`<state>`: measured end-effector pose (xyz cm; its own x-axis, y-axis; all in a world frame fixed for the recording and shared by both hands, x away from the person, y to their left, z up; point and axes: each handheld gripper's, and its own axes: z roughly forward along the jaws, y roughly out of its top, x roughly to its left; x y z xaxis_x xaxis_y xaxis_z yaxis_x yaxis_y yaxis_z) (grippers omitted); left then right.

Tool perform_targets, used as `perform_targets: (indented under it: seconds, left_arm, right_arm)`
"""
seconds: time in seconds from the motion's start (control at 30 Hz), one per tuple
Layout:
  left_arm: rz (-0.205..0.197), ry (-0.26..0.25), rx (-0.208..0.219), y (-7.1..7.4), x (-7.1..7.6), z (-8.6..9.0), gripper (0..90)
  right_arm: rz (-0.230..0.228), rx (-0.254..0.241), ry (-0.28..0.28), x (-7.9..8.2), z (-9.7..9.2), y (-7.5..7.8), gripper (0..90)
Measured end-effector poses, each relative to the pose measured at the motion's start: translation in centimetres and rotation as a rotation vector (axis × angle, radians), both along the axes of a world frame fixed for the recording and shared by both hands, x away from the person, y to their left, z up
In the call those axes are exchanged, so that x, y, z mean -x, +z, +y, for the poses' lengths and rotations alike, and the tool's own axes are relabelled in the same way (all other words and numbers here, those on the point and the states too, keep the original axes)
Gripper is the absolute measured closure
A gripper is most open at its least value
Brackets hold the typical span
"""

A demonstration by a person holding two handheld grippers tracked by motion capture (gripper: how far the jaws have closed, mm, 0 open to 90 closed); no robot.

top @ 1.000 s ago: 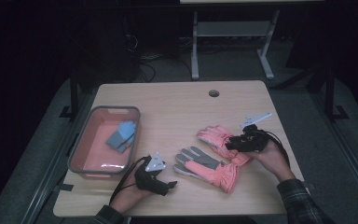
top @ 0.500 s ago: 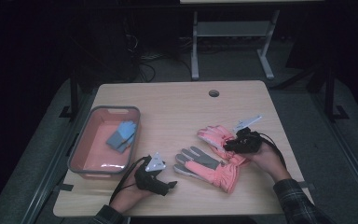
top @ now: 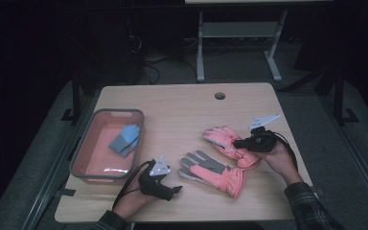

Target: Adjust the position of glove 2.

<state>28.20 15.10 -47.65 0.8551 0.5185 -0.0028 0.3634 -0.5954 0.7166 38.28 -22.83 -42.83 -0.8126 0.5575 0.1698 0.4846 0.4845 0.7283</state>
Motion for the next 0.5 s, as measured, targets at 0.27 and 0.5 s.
perform_targets:
  seconds: [0.27, 0.5]
  left_arm:
    - [0.000, -0.001, -0.001, 0.0, 0.0, 0.0, 13.0]
    - [-0.005, -0.003, -0.004, 0.0, 0.0, 0.0, 13.0]
  right_arm:
    - [-0.034, -0.081, 0.016, 0.5, -0.4, 2.4, 89.8]
    - [-0.050, -0.116, 0.082, 1.3, 0.2, 4.0, 89.7]
